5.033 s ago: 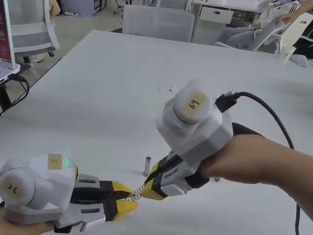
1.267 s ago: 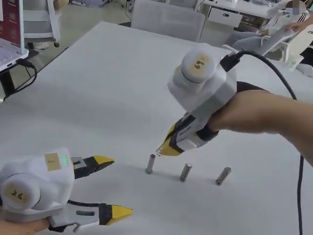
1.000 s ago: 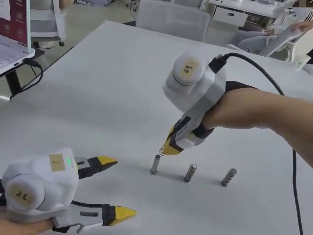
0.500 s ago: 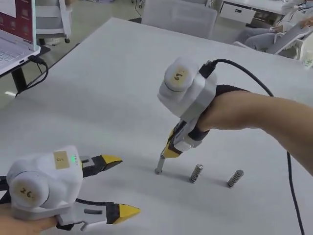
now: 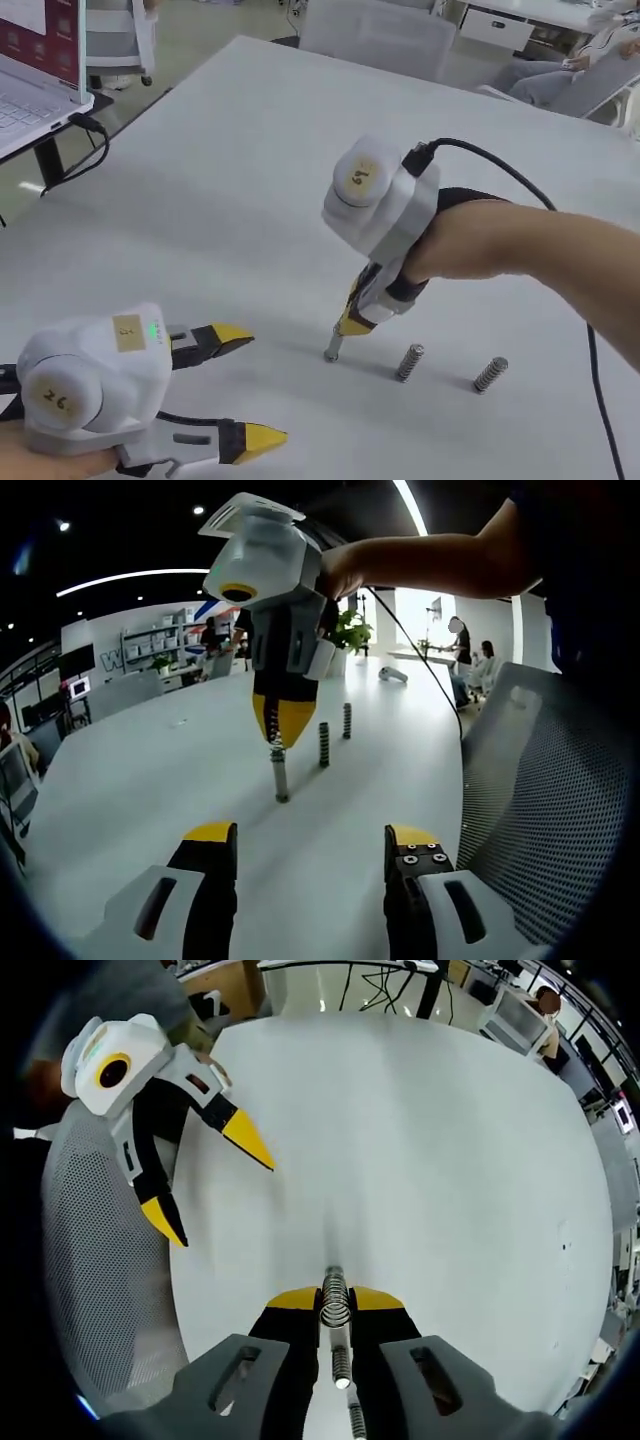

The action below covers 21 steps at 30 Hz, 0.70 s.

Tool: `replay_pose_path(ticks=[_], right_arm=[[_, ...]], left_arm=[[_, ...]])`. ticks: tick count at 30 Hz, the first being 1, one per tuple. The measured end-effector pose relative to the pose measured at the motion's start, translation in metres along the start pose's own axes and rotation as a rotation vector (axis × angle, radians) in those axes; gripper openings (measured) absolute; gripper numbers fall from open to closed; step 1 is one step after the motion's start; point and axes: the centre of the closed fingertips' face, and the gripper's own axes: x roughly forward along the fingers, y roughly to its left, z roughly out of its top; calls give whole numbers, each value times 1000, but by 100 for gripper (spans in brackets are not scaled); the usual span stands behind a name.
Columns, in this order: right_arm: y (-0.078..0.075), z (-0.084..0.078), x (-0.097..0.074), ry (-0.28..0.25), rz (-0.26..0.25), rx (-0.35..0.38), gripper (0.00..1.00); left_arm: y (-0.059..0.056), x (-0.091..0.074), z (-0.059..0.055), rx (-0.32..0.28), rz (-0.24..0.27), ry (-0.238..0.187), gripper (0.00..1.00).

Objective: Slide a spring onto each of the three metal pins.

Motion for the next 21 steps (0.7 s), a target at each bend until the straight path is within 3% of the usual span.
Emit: replay_pose_path(ticks=[21], right_arm=[[2, -5, 33, 47, 30, -4, 9]], left_arm=[[1, -1, 1, -5, 2, -4, 53]])
